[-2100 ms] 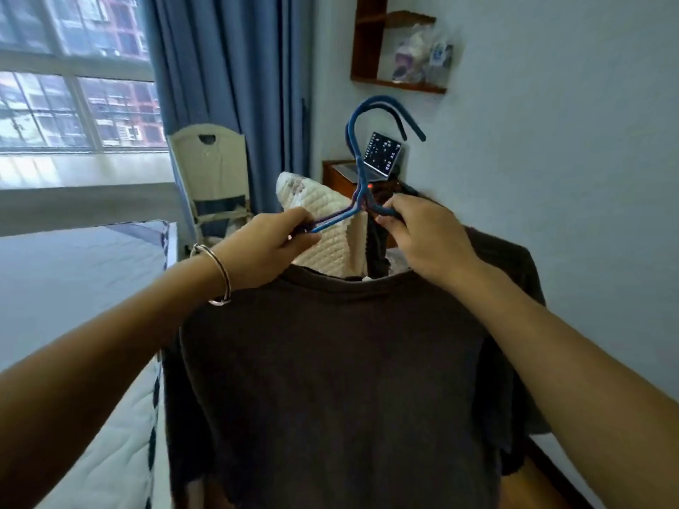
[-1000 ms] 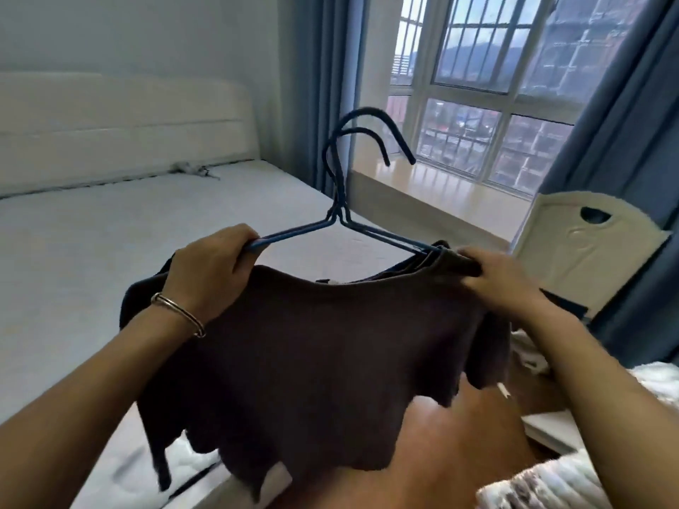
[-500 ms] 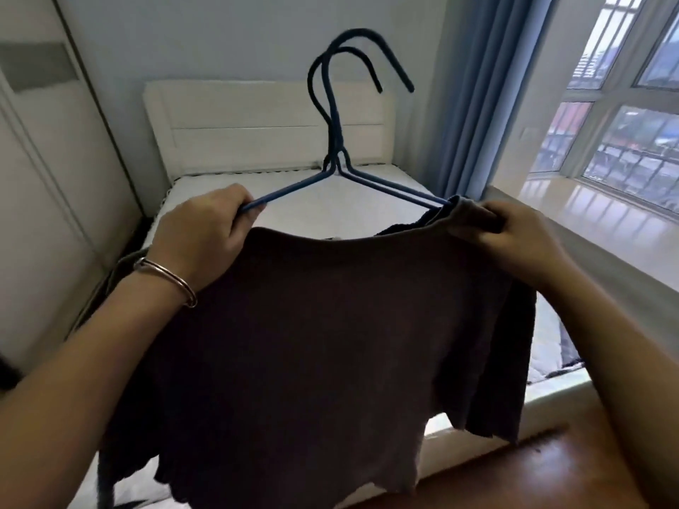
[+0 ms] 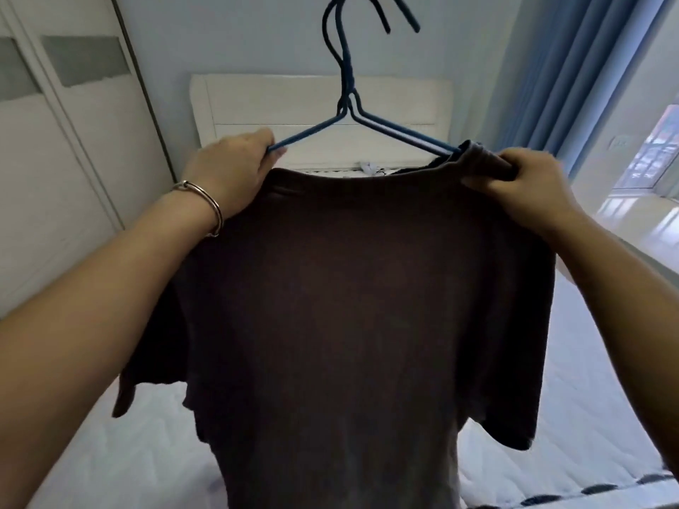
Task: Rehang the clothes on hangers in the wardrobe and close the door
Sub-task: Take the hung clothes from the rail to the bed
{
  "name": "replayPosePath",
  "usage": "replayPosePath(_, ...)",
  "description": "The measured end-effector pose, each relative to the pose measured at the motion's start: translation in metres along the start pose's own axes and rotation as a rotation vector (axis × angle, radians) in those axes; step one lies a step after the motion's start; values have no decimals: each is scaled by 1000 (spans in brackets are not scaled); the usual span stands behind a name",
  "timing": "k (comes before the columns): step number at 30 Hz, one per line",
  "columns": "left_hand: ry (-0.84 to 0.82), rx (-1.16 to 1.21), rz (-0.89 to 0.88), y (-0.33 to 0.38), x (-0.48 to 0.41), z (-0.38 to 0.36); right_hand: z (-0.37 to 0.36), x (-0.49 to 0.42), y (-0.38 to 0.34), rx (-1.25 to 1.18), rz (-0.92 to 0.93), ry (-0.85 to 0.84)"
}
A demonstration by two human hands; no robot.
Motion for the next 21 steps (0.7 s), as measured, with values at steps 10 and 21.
replayPosePath(10, -499, -203, 322, -80, 7, -316, -262, -70, 176, 116, -167, -388)
replayPosePath(21, -456, 204, 794, -141, 13, -543, -446, -122, 289, 337, -269, -293)
Point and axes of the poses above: each hand's wrist, its own x-axis away from the middle knuckle, its own z-axis out of the back of the hand, y = z × x, the point moved 10 cm from there along -x, towards the middle knuckle, and after that the axes turned 8 degrees about y, right-handed, at the moved point
